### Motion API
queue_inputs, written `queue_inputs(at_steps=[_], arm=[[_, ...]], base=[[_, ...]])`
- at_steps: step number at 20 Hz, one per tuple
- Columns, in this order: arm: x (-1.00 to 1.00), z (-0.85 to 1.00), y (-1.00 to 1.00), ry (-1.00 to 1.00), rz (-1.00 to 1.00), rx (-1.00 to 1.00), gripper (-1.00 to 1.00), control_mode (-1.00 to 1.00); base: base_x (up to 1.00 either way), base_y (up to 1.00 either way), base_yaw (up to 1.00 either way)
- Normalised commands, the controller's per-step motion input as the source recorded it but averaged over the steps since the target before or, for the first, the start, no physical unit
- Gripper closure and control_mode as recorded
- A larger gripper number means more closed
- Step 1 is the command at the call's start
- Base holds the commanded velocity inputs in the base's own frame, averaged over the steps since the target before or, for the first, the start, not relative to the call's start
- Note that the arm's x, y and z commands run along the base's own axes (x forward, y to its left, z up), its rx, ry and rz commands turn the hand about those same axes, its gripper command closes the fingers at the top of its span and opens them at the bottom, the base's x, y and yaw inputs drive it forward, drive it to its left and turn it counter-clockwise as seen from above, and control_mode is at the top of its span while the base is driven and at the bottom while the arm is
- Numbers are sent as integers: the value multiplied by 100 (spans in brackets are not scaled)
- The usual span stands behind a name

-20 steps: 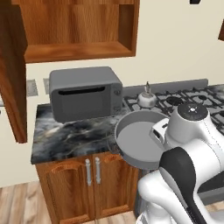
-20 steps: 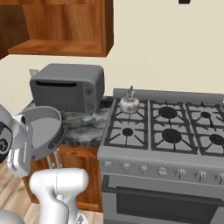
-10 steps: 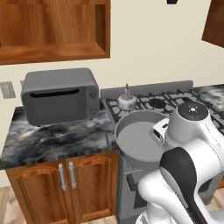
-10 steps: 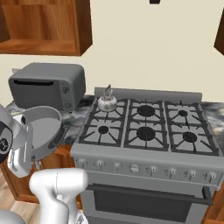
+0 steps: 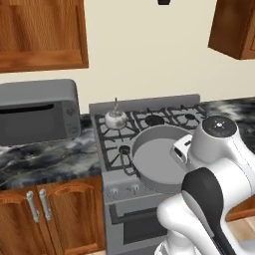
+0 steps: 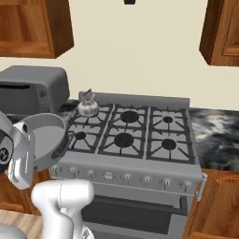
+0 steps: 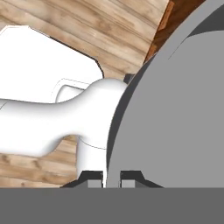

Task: Pick the kettle from the cabinet and place it on a stove burner. Then pick the pot from the counter and place it on another stove burner. Finally, turn both burners on.

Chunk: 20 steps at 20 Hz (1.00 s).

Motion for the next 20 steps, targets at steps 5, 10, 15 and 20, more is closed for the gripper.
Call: queue_inputs(at_steps=[5, 10, 15, 20], arm=[[0, 0, 0, 0, 0, 0, 100, 100], [0, 0, 0, 0, 0, 0, 100, 100], [0, 0, 0, 0, 0, 0, 100, 100], [0, 0, 0, 0, 0, 0, 100, 100]], base=[[-12, -67, 14], [-8, -63, 15], [-6, -61, 14], [-1, -55, 13]])
